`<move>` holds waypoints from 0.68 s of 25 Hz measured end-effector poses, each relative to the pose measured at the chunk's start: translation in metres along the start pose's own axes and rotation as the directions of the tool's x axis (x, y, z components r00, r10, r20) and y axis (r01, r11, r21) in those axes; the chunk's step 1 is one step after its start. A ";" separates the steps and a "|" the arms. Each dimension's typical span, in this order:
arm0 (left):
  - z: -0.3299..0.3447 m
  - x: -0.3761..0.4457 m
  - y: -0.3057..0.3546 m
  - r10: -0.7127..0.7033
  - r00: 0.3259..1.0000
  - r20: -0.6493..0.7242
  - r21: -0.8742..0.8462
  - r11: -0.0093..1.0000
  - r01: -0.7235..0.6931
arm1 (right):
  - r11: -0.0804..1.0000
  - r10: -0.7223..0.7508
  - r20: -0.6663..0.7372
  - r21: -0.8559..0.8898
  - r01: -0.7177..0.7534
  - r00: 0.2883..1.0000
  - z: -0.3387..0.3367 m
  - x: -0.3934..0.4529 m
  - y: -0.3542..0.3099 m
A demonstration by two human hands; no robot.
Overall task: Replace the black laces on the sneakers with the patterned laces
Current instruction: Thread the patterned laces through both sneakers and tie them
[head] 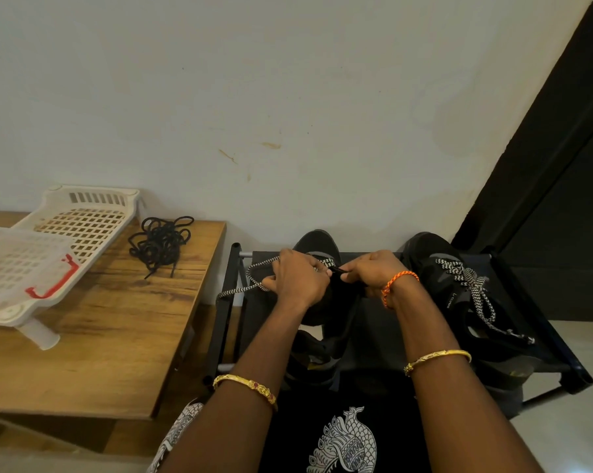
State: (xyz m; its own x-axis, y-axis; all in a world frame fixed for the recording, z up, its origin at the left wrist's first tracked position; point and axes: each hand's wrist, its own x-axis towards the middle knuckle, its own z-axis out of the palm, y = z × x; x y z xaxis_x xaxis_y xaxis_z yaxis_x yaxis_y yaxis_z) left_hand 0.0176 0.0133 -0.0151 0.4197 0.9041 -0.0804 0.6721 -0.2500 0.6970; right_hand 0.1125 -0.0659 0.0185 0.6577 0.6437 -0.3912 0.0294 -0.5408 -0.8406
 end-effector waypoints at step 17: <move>-0.003 0.003 -0.009 -0.064 0.997 0.030 -0.202 0.977 0.069 | 0.996 0.030 0.062 0.078 -0.034 0.998 0.012 0.007 0.002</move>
State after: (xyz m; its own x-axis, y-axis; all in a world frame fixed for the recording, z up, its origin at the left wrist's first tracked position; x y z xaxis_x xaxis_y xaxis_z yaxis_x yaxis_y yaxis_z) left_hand 0.0113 0.0188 -0.0196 0.3943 0.9073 -0.1464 0.5619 -0.1119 0.8196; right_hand 0.1084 -0.0561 0.0097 0.6106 0.6597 -0.4382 -0.0520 -0.5188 -0.8533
